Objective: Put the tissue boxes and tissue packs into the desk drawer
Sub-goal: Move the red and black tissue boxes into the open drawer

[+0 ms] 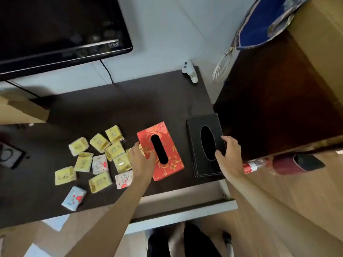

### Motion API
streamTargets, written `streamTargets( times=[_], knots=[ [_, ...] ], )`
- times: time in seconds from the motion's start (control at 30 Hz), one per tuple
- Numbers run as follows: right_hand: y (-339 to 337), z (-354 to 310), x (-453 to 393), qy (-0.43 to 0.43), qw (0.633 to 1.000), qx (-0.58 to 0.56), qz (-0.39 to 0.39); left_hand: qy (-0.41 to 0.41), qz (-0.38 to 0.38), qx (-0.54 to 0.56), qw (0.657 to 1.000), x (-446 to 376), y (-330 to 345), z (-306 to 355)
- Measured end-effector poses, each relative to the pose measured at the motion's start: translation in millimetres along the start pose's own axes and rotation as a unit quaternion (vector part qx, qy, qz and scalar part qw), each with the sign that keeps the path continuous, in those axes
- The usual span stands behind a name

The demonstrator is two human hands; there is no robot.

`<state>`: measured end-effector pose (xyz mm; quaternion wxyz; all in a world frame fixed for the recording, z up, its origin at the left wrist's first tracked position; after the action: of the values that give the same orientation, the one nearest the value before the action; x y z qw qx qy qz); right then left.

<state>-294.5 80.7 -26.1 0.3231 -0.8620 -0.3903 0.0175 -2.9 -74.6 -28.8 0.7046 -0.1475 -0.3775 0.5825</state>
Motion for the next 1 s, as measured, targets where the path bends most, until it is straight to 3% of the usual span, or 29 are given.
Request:
streamTargets(
  times=[0.17,0.37,0.53,0.8,1.0],
  knots=[
    [26.9,36.4,-16.9,0.125,0.988,-0.065,-0.06,-0.077,-0.046,0.01,0.996,-9.5,35.1,-21.9],
    [29.6,52.0,-22.0,0.126,0.988,-0.081,-0.029,-0.081,0.019,0.047,0.995,-18.8,40.3,-33.0],
    [24.1,48.6,-19.3,0.141,0.985,-0.105,0.001,-0.14,0.056,0.088,0.985,-17.3,32.9,-28.7],
    [6.5,60.8,41.0,0.113,0.967,-0.222,0.05,-0.023,0.056,0.154,0.986,45.2,29.4,-34.3],
    [1.2,75.7,88.0,0.078,0.969,-0.227,0.061,-0.053,0.06,0.201,0.976,109.2,41.9,-82.4]
  ],
)
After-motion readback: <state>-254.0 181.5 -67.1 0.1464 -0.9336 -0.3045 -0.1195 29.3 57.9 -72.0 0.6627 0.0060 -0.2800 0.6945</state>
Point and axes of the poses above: each hand's wrist, its own x-axis away from the middle knuckle, its own y-axis out of the palm, z = x × y, the point moved 8 cm from there along -x, towards the middle knuckle, and after that the axes turned 7 degrees about -x, right-handed, at the moved point
